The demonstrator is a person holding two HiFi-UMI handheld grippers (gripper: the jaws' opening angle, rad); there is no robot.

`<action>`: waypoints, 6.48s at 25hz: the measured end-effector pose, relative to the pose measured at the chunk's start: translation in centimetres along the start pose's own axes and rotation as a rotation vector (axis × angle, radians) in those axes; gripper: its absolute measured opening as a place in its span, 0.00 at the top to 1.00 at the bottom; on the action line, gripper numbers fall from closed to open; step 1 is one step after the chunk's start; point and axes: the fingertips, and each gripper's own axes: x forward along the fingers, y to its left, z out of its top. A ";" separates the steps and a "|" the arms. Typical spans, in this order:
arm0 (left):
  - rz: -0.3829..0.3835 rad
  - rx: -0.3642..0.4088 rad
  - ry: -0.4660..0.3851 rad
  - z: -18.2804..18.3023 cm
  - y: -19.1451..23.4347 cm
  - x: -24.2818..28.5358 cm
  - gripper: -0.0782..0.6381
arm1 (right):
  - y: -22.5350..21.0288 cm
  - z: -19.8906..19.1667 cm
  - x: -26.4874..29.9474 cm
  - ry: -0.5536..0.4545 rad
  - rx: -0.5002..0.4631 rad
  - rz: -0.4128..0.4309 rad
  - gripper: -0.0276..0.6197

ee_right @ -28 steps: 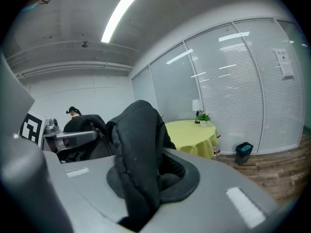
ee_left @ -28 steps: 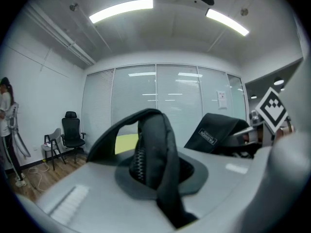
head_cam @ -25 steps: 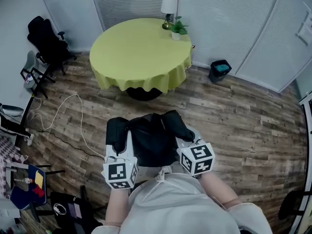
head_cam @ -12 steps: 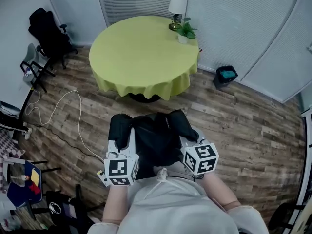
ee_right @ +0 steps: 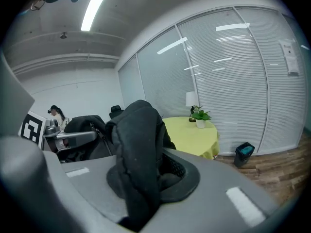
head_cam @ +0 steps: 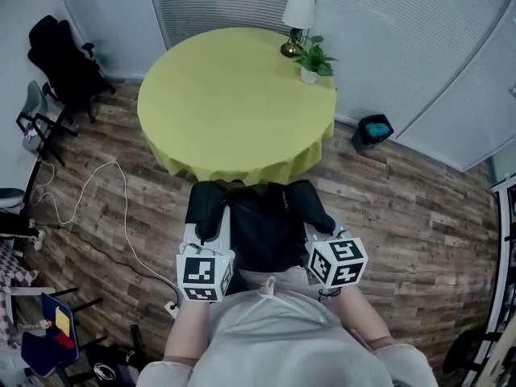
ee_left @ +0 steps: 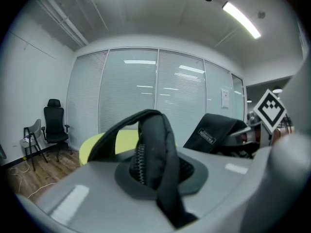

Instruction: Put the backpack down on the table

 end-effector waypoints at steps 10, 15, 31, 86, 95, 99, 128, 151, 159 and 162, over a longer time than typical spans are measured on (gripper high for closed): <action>-0.058 0.019 -0.004 4.6 16.3 10.4 0.84 | 4.7 7.8 16.5 -0.020 0.044 -0.053 0.91; -0.061 0.036 -0.008 6.1 22.8 13.6 0.84 | 7.0 10.6 23.3 -0.030 0.057 -0.047 0.91; 0.024 0.012 0.028 7.6 30.8 25.3 0.84 | 4.0 16.2 38.0 0.029 0.024 0.039 0.91; 0.027 0.056 0.233 5.2 34.1 59.9 0.82 | -18.0 20.8 64.7 0.159 0.030 -0.013 0.88; 0.027 -0.022 0.246 3.1 35.0 59.2 0.76 | -17.4 20.1 65.0 0.144 -0.032 0.007 0.61; 0.020 -0.101 0.230 2.9 34.9 58.7 0.67 | -18.0 20.7 64.3 0.108 -0.062 -0.035 0.47; -0.019 -0.003 0.050 4.4 30.0 34.5 0.87 | -5.0 14.6 41.2 -0.039 -0.044 -0.210 0.84; -0.109 0.058 -0.084 5.3 26.5 21.2 0.88 | 5.1 12.4 31.1 -0.134 -0.064 -0.160 0.96; -0.112 0.095 -0.096 5.5 26.8 21.0 0.88 | 6.6 12.3 31.8 -0.114 -0.079 -0.139 0.96; -0.110 0.095 -0.099 5.6 27.1 21.2 0.88 | 6.7 12.4 32.1 -0.106 -0.080 -0.139 0.96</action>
